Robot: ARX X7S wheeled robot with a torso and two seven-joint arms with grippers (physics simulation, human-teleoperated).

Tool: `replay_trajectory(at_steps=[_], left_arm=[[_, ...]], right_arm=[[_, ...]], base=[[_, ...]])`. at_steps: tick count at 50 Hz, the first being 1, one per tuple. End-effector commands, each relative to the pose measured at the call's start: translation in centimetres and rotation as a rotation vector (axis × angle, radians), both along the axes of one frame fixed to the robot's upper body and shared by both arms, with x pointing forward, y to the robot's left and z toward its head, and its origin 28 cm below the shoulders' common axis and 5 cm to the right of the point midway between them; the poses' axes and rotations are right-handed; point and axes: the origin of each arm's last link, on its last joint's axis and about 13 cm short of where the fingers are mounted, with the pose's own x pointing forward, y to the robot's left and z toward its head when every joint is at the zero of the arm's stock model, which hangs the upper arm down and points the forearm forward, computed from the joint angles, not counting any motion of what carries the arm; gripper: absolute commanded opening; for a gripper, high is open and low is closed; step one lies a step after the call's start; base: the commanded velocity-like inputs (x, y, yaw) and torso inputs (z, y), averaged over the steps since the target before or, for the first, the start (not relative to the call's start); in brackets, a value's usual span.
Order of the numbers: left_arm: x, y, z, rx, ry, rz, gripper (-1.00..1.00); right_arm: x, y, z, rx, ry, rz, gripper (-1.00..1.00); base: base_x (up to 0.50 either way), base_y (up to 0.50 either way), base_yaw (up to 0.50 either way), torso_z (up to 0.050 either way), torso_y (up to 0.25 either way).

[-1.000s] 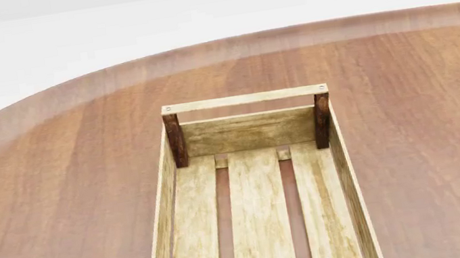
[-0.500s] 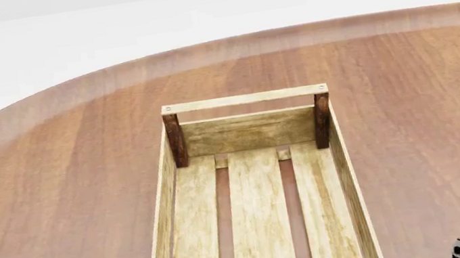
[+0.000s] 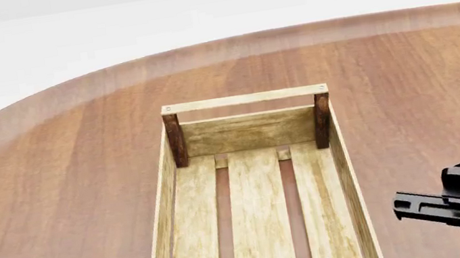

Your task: Pick up the cream cheese and put it in the tray.

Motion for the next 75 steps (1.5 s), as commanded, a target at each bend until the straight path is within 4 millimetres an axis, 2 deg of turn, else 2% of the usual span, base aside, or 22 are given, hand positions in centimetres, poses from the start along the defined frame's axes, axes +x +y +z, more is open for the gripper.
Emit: replay_trajectory(at_steps=[1, 11, 21, 35, 44, 45, 47, 62, 75], left_arm=[[0.0, 0.0, 0.0, 0.000, 0.000, -0.002, 1.00], [0.0, 0.0, -0.1, 0.002, 0.002, -0.003, 1.00], [0.0, 0.0, -0.1, 0.000, 0.004, -0.008, 1.00], [-0.1, -0.1, 0.0, 0.000, 0.002, -0.015, 1.00], [0.0, -0.1, -0.1, 0.001, 0.004, -0.015, 1.00], [0.0, -0.1, -0.1, 0.001, 0.006, -0.017, 1.00], [0.0, -0.2, -0.1, 0.003, 0.007, -0.016, 1.00], [0.1, -0.2, -0.1, 0.001, 0.008, -0.018, 1.00], [0.1, -0.2, 0.0, 0.001, 0.004, -0.017, 1.00]], right_arm=[[1.0, 0.6, 2.1, -0.043, -0.039, 0.040, -1.00], [1.3, 0.9, 3.6, -0.094, -0.049, 0.051, -1.00], [3.2, 1.7, 6.2, -0.191, -0.064, 0.148, -1.00], [6.0, 2.7, 8.4, -0.239, -0.022, 0.271, -1.00], [6.9, 2.9, 8.8, -0.232, 0.055, 0.414, -1.00], [6.9, 3.0, 8.8, -0.228, 0.055, 0.478, -1.00], [7.0, 3.0, 8.8, -0.232, 0.069, 0.471, -1.00], [7.3, 3.1, 9.9, -0.133, 0.196, 0.771, -1.00], [7.2, 3.1, 9.1, -0.086, 0.309, 0.954, -1.00]], base=[[0.00, 0.00, 0.00, 0.000, 0.000], [0.00, 0.00, 0.00, 0.000, 0.000], [0.00, 0.00, 0.00, 0.000, 0.001], [0.00, 0.00, 0.00, 0.000, 0.000], [0.00, 0.00, 0.00, 0.002, 0.001], [0.00, 0.00, 0.00, 0.000, 0.000], [0.00, 0.00, 0.00, 0.000, 0.000], [0.00, 0.00, 0.00, 0.000, 0.001], [0.00, 0.00, 0.00, 0.000, 0.001]])
